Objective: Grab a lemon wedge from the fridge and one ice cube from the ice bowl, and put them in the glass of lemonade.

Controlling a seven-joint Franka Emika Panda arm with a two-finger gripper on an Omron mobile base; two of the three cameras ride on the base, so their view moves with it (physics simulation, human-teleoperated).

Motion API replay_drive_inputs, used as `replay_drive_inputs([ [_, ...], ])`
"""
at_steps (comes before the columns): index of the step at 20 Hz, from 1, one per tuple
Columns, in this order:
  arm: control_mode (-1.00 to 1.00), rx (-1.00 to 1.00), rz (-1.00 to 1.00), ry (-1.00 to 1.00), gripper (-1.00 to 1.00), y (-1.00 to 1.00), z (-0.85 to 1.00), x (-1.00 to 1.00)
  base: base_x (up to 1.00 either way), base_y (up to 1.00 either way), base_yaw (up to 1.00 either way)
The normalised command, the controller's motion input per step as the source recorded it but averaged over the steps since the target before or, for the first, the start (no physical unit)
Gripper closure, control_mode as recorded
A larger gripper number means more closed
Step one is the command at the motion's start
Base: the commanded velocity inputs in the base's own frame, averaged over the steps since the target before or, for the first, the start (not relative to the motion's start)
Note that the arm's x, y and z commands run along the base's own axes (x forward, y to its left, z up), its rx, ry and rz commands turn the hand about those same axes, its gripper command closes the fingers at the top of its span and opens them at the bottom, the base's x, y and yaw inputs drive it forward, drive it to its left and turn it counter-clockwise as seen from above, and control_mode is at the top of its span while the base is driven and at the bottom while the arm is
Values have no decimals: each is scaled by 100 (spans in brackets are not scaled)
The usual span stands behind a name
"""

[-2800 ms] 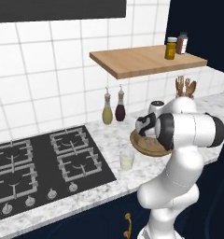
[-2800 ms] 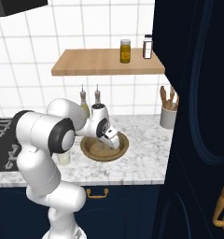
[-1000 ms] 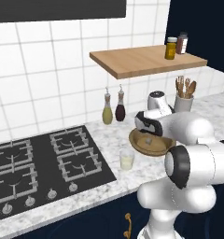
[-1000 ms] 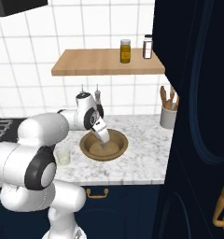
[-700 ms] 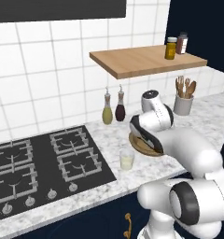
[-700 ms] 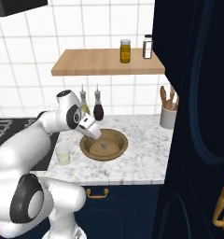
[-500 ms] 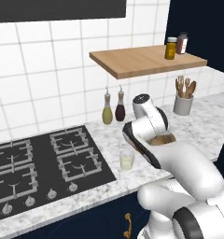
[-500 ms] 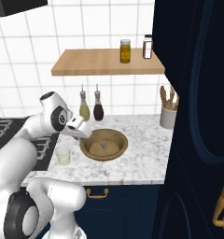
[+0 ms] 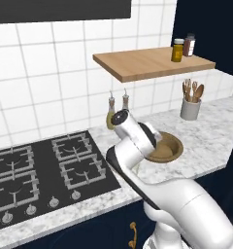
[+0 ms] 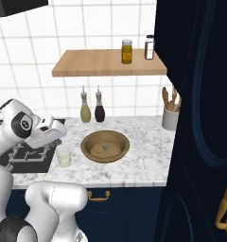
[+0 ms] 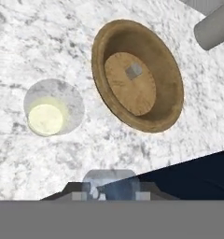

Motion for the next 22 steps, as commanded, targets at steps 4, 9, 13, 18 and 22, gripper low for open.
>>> replay_drive_inputs([
  [4, -100, -18, 21, 29, 100, 40, -10, 14, 0, 0, 0],
  [9, -100, -11, 5, 29, 100, 0, -24, 70, 0, 0, 0],
  [13, -100, -13, 2, 25, 100, 21, -20, 54, 0, 0, 0],
  [18, -100, -10, 0, 5, 100, 12, -31, 20, 0, 0, 0],
  [22, -100, -6, 0, 0, 100, 0, -32, 2, 0, 0, 0],
])
